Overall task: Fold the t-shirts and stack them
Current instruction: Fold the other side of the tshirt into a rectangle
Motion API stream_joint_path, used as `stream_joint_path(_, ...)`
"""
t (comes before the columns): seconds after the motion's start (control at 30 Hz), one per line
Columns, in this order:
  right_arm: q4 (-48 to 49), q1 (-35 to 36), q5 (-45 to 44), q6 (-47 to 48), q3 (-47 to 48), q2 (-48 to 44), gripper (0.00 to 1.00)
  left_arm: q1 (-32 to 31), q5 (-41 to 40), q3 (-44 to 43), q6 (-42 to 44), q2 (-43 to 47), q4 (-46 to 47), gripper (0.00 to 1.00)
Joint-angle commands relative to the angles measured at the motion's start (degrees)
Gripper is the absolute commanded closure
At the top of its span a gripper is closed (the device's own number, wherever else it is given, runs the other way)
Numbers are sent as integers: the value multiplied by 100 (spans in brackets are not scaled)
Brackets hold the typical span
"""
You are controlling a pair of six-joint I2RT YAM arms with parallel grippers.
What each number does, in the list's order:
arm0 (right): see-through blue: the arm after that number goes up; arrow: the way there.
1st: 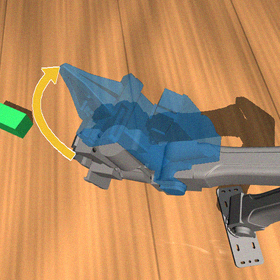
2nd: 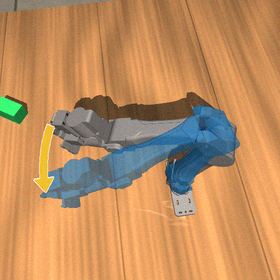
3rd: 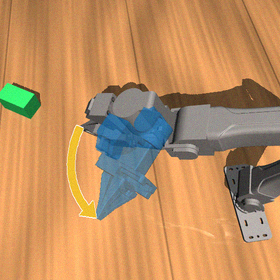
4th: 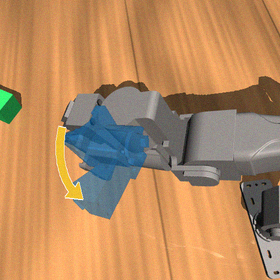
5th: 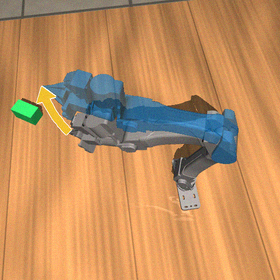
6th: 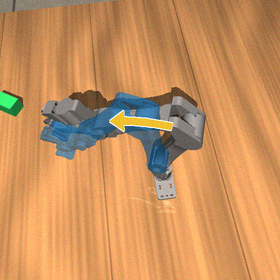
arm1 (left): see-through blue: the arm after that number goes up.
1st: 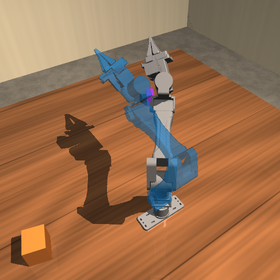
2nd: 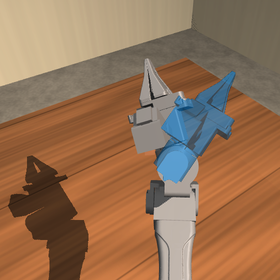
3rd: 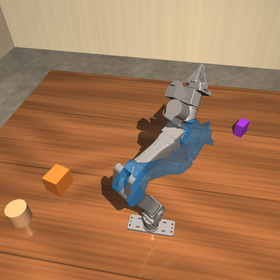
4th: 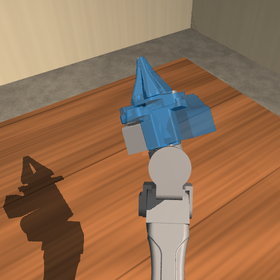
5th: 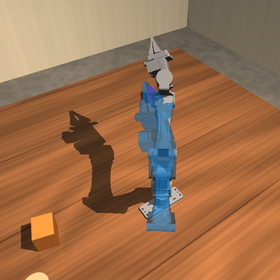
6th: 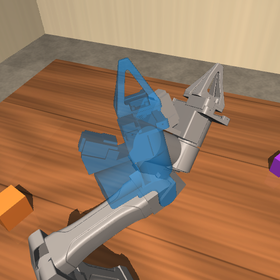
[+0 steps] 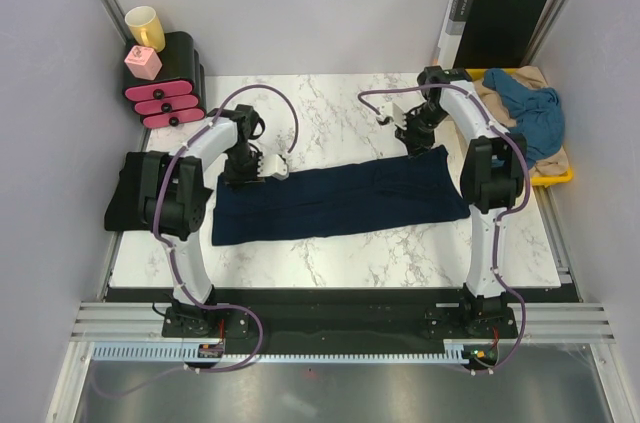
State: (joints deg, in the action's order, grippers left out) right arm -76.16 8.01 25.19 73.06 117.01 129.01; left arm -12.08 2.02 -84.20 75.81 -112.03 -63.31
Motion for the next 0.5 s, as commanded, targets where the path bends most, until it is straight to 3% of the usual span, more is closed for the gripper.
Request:
stream_joint_path(0.0, -628, 34, -23, 86, 225, 80, 68, -93, 176, -219, -233, -118, -50, 64)
stream_joint_path(0.13, -558, 51, 12, 77, 340, 308, 59, -102, 159, -202, -207, -100, -41, 64)
stream_joint_path(0.47, -321, 95, 30, -37, 340, 608, 59, -102, 202, -211, -251, -135, -24, 64)
